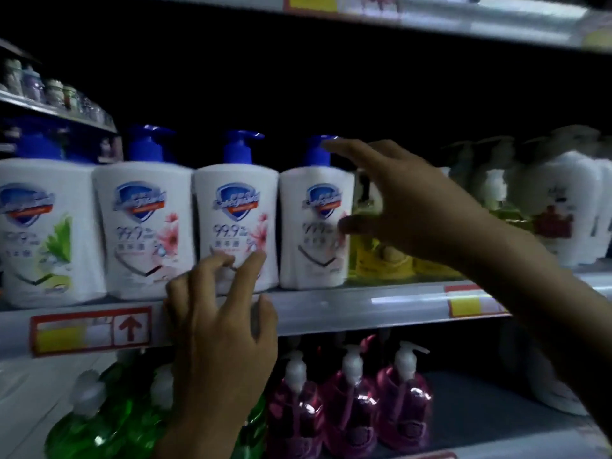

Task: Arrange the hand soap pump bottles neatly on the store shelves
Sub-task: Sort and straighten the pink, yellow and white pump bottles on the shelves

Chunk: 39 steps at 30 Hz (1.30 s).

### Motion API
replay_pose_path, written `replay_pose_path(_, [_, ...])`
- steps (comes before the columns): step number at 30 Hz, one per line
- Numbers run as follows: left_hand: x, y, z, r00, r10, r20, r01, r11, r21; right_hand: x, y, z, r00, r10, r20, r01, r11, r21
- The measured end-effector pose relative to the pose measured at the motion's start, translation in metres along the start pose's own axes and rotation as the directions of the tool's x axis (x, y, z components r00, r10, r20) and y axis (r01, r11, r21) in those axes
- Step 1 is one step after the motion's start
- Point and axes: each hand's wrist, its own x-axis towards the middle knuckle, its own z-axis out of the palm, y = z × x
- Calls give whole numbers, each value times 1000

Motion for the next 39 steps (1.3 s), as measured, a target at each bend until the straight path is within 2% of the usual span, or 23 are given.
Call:
replay_pose_path(2, [8, 19, 0, 994, 102, -43, -106, 990, -97, -11, 38, -14, 991, 68, -112, -63, 997, 41])
replay_pose_path(3, [15, 33, 1, 988, 153, -13, -153, 977, -147, -17, 57, -17, 988, 101, -118, -100, 995, 14])
replay_pose_path(6, [46, 81, 5, 959, 243, 147, -212, 957, -199, -27, 95, -12, 979, 189, 75, -183, 980, -80])
replay_pose_path(8, [65, 106, 18, 945, 252, 207, -219, 961, -170, -30, 105, -8, 961, 209, 183, -207, 978, -32])
replay_pose_path(12, [85, 128, 50, 895, 270, 356, -288, 958, -3, -36, 111, 0, 922, 188, 338, -221, 973, 61])
replay_pose_path(16, [88, 129, 60, 886, 259, 386, -331, 934, 133, -43, 114, 14, 964, 112, 242, -111, 994, -18])
replay_pose_path(21, [90, 133, 58, 881, 300, 367, -378, 911, 164, -47, 124, 14, 974, 36, 223, -64, 991, 121])
replay_pose_path(22, [90, 133, 58, 879, 298, 373, -380, 909, 169, -51, 125, 12, 984, 44, 174, -71, 986, 153])
replay_pose_path(24, [88, 133, 60, 874, 305, 379, -395, 900, 186, -63, 135, 6, 990, 135, -36, -125, 972, 198])
replay_pose_path(25, [87, 133, 60, 873, 307, 379, -401, 894, 200, -70, 141, 3, 971, 199, -129, -172, 965, 196])
replay_pose_path(26, [85, 132, 62, 875, 307, 375, -402, 891, 209, -75, 148, 2, 953, 257, -162, -229, 958, 174])
replay_pose_path(28, [86, 133, 63, 877, 305, 373, -399, 893, 207, -82, 158, 3, 943, 326, -60, -318, 941, 119])
replay_pose_path(31, [86, 136, 62, 876, 292, 384, -389, 899, 204, -85, 164, 11, 939, 309, 151, -323, 943, 85])
replay_pose_path(35, [84, 135, 61, 871, 288, 398, -391, 897, 206, -81, 168, 13, 932, 306, 192, -315, 949, 17])
replay_pose_path(39, [85, 135, 60, 868, 281, 410, -397, 888, 231, -76, 175, 12, 954, 247, 168, -248, 969, -15])
